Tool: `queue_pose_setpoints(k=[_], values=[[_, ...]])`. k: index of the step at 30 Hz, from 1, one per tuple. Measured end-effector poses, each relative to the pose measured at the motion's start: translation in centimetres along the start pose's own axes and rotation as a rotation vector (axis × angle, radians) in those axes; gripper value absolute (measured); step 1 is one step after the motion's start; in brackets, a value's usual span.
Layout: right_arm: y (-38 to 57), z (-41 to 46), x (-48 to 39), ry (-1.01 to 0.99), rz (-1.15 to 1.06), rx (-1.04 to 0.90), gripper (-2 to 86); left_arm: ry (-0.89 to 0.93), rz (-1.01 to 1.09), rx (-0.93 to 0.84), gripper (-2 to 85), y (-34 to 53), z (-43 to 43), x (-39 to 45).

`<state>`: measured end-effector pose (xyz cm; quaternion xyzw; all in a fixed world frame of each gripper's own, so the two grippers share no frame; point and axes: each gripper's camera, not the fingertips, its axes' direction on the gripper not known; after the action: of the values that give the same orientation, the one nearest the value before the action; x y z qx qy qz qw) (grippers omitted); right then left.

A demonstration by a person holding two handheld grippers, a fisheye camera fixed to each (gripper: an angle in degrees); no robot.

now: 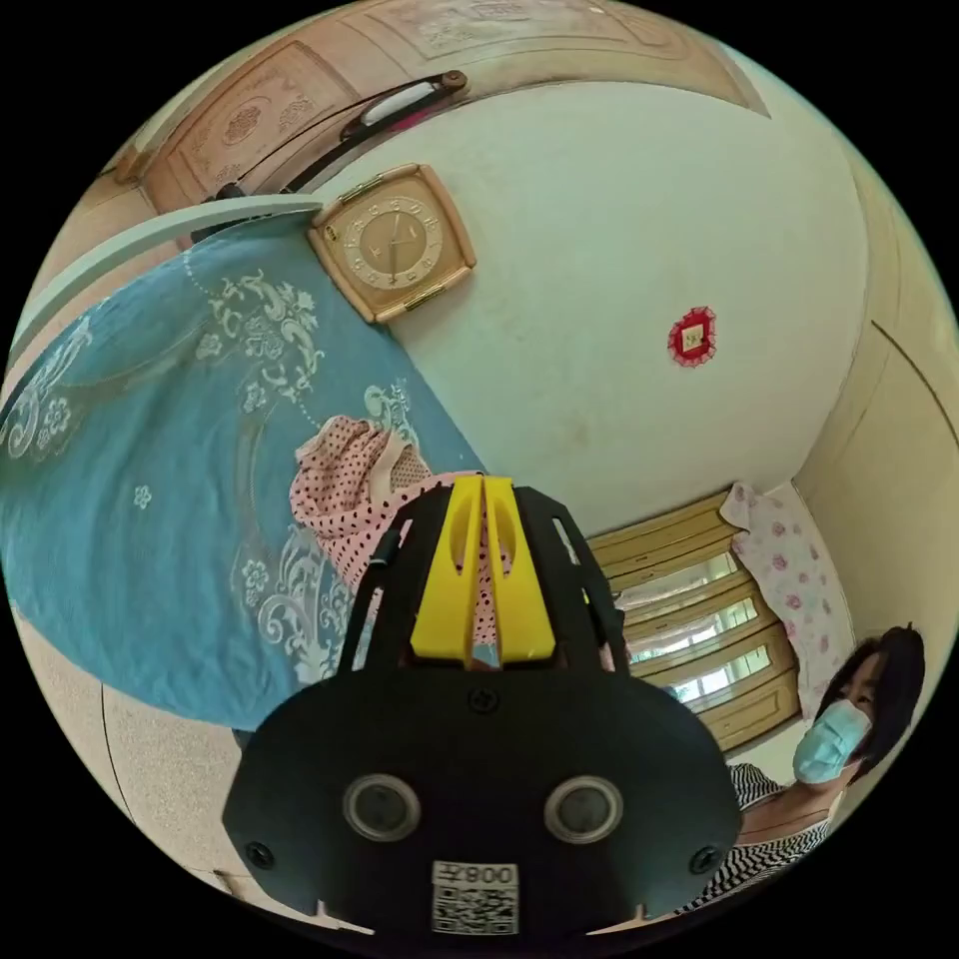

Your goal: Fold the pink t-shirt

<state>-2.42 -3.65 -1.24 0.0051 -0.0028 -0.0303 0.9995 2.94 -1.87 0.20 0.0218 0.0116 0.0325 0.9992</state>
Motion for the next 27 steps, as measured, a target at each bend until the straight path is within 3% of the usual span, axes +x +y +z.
queue_pose_setpoints(k=[3, 8, 14, 19, 27], values=[[-7.1, -3.7, -7.5, 0.041, -0.178, 0.068, 0.1, 0.043, 0.202, 0.065, 0.0, -4.1, -0.6, 7.9], [-9.8, -9.0, -17.3, 0.082, -0.4, 0.137, 0.1, 0.092, 0.451, 0.117, 0.0, -5.2, -4.4, 17.0], [-4.1, -12.6, -16.7, 0.062, -0.391, 0.119, 0.0, 0.091, 0.584, 0.014, 0.0, 2.1, -8.0, 18.2], [3.2, -11.8, -8.6, 0.076, -0.171, -0.015, 0.0, 0.03, 0.456, -0.106, 0.1, 11.5, -9.2, 11.2], [15.2, -6.7, 10.3, 0.148, 0.374, -0.28, 0.1, -0.116, -0.077, -0.305, 0.1, 24.0, -7.4, -6.5]])
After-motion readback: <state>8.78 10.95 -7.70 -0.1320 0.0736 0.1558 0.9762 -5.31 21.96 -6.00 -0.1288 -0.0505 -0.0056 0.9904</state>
